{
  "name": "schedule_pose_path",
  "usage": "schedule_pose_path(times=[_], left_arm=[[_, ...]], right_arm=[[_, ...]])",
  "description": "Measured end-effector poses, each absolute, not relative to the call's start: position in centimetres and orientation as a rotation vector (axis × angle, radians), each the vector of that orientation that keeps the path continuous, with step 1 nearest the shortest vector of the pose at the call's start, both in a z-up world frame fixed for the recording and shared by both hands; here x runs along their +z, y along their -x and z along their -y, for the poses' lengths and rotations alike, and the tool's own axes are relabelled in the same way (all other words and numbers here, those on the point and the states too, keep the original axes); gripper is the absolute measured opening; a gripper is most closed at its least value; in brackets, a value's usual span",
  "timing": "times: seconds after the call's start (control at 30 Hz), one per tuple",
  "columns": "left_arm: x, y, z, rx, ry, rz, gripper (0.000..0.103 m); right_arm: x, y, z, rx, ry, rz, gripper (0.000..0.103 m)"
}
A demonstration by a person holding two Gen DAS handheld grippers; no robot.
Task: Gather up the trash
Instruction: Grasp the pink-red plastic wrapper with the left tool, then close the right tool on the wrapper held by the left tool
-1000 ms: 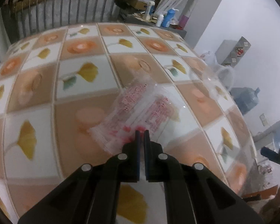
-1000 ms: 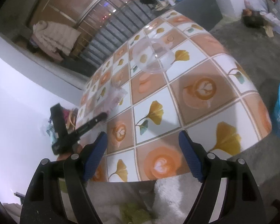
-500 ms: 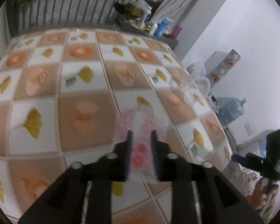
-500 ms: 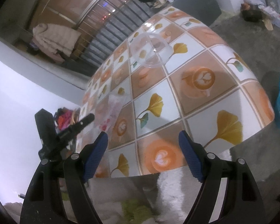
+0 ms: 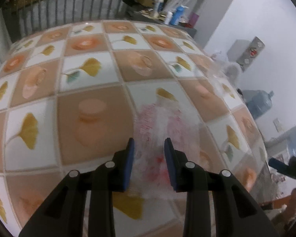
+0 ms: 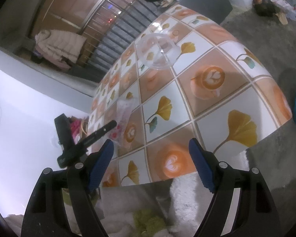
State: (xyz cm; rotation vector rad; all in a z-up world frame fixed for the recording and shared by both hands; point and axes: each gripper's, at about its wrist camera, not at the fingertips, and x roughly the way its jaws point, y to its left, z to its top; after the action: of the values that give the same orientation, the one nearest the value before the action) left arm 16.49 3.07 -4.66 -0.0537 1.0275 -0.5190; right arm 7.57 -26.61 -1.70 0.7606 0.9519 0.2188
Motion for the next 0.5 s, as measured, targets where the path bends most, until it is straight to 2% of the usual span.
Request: schedule_pose_path(times=[0.33,0.5], left_arm=[[-4.8,-12.0,1.6,-0.611,-0.066,-0.992,0.030],[-4.9,-11.1,3.3,-0.661,-0.074,-0.995,0.026]], right_arm=[[-1.7,-7.3,26.9,0.220,-0.775,-0.945,0.076],[-1.6,-6.8,27.5,0.202,-0.784,-0.932,0.076]])
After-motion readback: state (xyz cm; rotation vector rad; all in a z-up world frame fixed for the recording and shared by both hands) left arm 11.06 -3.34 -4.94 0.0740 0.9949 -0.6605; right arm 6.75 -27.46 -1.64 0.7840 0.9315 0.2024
